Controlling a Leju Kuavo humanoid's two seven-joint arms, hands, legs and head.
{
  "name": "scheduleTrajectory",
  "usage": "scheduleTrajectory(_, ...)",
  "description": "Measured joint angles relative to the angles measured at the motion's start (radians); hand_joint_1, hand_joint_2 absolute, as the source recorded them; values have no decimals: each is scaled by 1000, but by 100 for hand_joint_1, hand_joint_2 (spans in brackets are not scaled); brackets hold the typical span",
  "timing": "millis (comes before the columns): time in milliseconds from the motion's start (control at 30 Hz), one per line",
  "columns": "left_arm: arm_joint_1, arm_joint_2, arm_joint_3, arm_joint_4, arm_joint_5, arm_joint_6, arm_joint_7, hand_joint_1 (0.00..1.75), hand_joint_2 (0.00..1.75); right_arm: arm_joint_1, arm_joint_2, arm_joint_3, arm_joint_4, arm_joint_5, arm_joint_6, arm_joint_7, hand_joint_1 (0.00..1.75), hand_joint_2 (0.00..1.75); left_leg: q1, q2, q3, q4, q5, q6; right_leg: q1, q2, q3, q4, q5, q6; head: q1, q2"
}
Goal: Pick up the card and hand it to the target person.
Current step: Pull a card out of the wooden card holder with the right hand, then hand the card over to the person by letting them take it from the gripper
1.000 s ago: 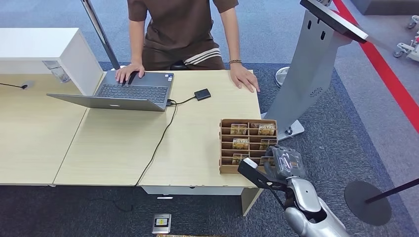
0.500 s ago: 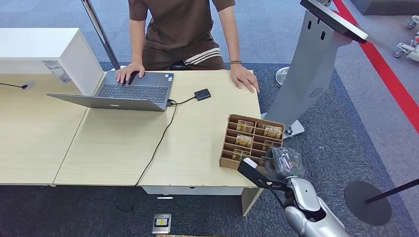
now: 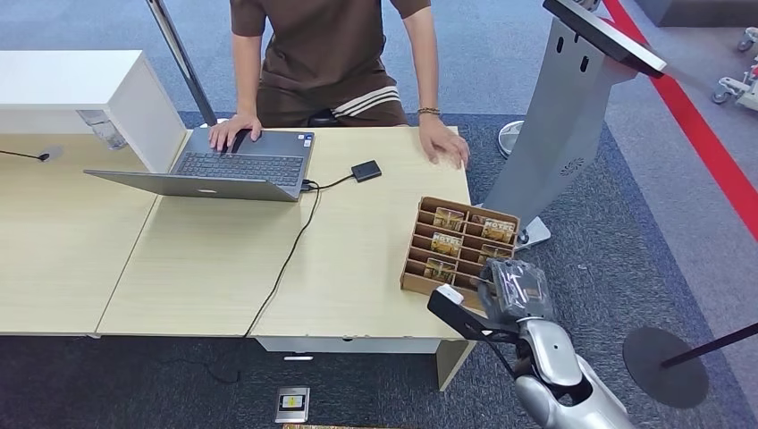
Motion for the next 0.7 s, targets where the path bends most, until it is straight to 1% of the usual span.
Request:
scheduleTrajectory(67, 0, 1, 0, 0, 4, 3, 1, 0, 0, 3, -1, 0, -30, 13, 5, -8, 175, 175, 0, 0, 0, 0, 0, 0, 0, 0, 0, 0, 0, 0, 0, 0)
scheduleTrajectory(233, 2, 3, 4, 0, 15, 10, 4, 0, 0, 5, -2, 1, -104, 41, -6, -42, 175, 175, 0, 0, 0, 0, 0, 0, 0, 0, 0, 0, 0, 0, 0, 0)
scheduleTrajectory(533, 4, 7, 20, 0, 26, 12, 5, 0, 0, -1, -7, 1, -222, 118, -86, -141, 175, 175, 0, 0, 0, 0, 0, 0, 0, 0, 0, 0, 0, 0, 0, 0)
scheduleTrajectory(700, 4, 8, 24, 0, 33, 8, 5, 0, 0, -26, -5, 7, -262, 192, -133, -201, 175, 175, 0, 0, -1, 0, 0, 0, 0, 0, 0, 0, 0, 0, 0, 0)
